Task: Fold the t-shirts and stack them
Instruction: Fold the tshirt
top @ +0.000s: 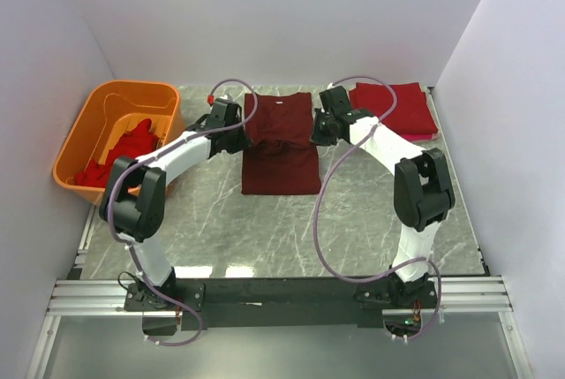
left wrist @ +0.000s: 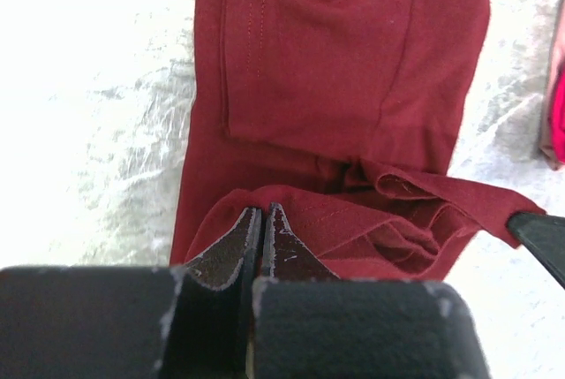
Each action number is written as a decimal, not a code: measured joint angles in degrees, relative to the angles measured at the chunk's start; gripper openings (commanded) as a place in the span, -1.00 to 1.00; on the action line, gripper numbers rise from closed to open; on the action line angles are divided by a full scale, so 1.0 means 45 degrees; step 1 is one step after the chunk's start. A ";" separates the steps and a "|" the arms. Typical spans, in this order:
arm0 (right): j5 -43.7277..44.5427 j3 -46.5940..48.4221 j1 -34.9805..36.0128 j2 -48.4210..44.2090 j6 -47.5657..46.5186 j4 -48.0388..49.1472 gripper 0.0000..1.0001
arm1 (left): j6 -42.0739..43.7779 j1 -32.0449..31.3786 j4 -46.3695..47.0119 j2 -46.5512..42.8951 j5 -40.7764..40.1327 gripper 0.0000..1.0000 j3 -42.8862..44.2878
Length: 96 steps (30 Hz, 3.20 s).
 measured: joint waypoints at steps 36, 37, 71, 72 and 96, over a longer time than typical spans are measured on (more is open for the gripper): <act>-0.1311 -0.3857 -0.0627 -0.1598 0.0340 0.1472 0.49 | -0.0350 0.0146 0.0588 -0.2880 0.0767 0.99 -0.3653; -0.1409 -0.4231 -0.0627 -0.1778 0.0369 0.1535 0.50 | -0.0398 0.0039 0.0612 -0.3138 0.0772 0.99 -0.3973; -0.2084 -0.6858 -0.0340 -0.2419 0.0937 0.2997 -0.13 | -0.0670 -0.0452 0.1865 -0.1783 0.1423 -0.61 -0.5693; -0.2069 -0.6849 -0.0306 -0.2259 0.0947 0.2997 -0.16 | -0.0651 -0.0452 0.1870 -0.1729 0.1428 -0.67 -0.5663; -0.2176 -0.9573 0.2171 -0.5945 0.1481 0.1122 -1.00 | -0.1987 -0.2637 -0.1651 -0.7660 0.0661 -0.99 -0.8597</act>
